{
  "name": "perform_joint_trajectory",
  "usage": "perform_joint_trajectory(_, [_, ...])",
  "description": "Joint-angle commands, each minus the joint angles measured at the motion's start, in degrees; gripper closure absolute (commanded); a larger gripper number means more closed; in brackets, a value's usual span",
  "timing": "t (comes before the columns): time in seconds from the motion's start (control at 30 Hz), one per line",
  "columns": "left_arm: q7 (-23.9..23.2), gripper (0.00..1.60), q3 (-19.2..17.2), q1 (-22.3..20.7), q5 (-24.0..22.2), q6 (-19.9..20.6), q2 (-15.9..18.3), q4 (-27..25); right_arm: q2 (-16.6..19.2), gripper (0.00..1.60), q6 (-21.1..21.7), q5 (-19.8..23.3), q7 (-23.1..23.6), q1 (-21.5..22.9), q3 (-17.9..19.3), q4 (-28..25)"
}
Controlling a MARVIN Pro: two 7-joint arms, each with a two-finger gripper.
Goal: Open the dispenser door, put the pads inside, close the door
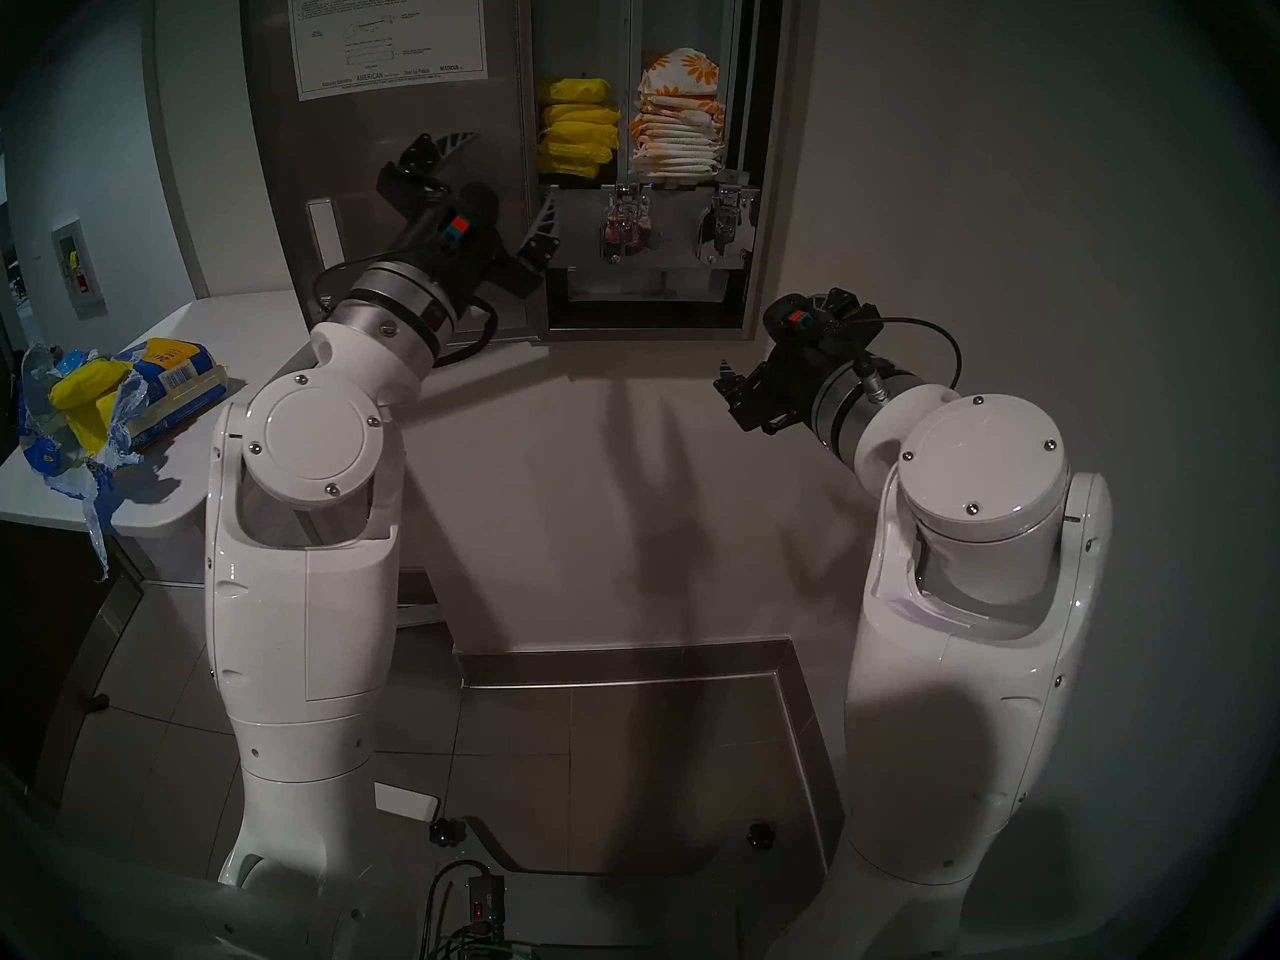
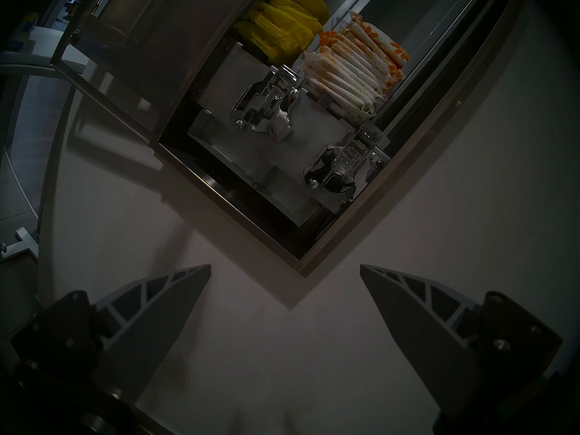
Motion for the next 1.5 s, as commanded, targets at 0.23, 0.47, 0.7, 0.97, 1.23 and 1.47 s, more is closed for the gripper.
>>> perform_joint_trajectory(0.23, [1.12,0.0,-6.77,-3.78,-1.19,-1.39,2.21,-3.38,-0.02,0.0,-0.02,-0.04,-0.57,1.07,-0.11,-1.67])
perform_joint_trajectory(0.47, [0.18,0.0,-10.59,-6.45,-2.25,-1.12,3.9,-3.74,-0.07,0.0,-0.07,-0.05,-0.54,1.07,-0.09,-1.65])
perform_joint_trajectory(0.7, [-2.99,0.0,-14.09,-9.1,-4.45,1.02,5.12,-4.99,-0.03,0.0,-0.06,-0.03,-0.53,1.08,-0.09,-1.63])
perform_joint_trajectory(0.97, [-7.25,0.0,-19.66,-13.16,-6.06,3.94,7.97,-6.46,-0.04,0.0,-0.09,-0.02,-0.48,1.08,-0.07,-1.6])
perform_joint_trajectory(1.23, [-10.91,0.0,-23.61,-14.98,-7.86,5.91,10.02,-7.7,0.07,0.0,0.0,-0.14,-0.57,0.79,0.08,-1.52])
perform_joint_trajectory(1.47, [-12.58,0.0,-25.96,-17.01,-9.23,7.77,10.68,-8.35,0.12,0.0,0.3,-0.55,-1.06,0.55,-0.41,-1.53])
